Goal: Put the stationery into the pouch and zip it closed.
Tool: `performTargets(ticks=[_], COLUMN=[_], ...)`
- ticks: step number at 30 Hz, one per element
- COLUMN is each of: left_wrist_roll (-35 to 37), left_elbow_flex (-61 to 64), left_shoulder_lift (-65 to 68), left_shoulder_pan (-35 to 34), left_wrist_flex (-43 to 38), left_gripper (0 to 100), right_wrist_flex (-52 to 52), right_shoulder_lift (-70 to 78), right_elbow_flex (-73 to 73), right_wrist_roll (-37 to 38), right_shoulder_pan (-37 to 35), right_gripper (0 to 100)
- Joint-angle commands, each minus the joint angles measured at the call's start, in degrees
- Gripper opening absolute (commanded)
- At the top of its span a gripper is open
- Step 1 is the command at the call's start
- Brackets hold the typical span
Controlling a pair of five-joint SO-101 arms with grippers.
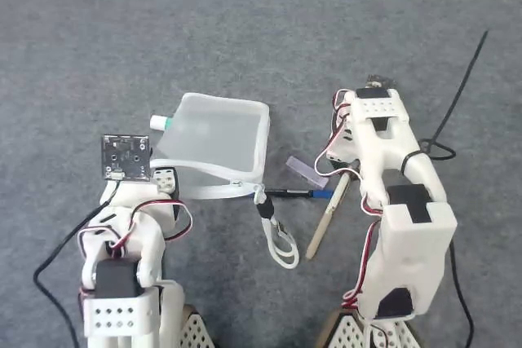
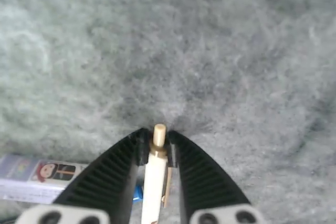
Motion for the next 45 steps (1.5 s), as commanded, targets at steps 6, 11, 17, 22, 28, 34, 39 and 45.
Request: performTargets(ticks=[6, 11, 17, 22, 28, 34, 39, 45], left_wrist_roll=[0.7, 0.7, 0.7, 0.7, 0.7, 0.7, 0.7, 0.7], left_elbow_flex=[-3.4, -3.4, -3.4, -3.4, -3.4, -3.4, -3.4, -3.4], left_shoulder_lift=[-1.0, -1.0, -1.0, -1.0, -1.0, -1.0, -1.0, -1.0], left_shoulder_pan=[-0.4, -0.2, -0.4, -0.1, -0.3, -0.2, -0.3, -0.3], left_wrist_flex=[-1.2, -1.2, -1.2, -1.2, -1.2, -1.2, -1.2, -1.2], left_gripper=[1, 1, 1, 1, 1, 1, 1, 1], right_wrist_flex=[3.1, 5.9, 8.8, 13.0, 17.9, 23.6, 26.0, 27.7], right_shoulder_lift=[-11.7, -14.7, -18.3, -22.6, -29.1, -35.8, -40.5, -47.1], right_elbow_flex=[-2.0, -2.1, -2.1, -2.1, -2.0, -2.0, -1.9, -1.9], right_wrist_roll=[4.6, 9.1, 9.2, 9.3, 9.3, 9.3, 9.3, 9.3], right_shoulder_pan=[-1.1, -2.1, -2.3, -2.3, -3.2, -8.6, -12.2, -17.9], right_gripper=[0.6, 0.6, 0.6, 0.6, 0.6, 0.6, 0.6, 0.6])
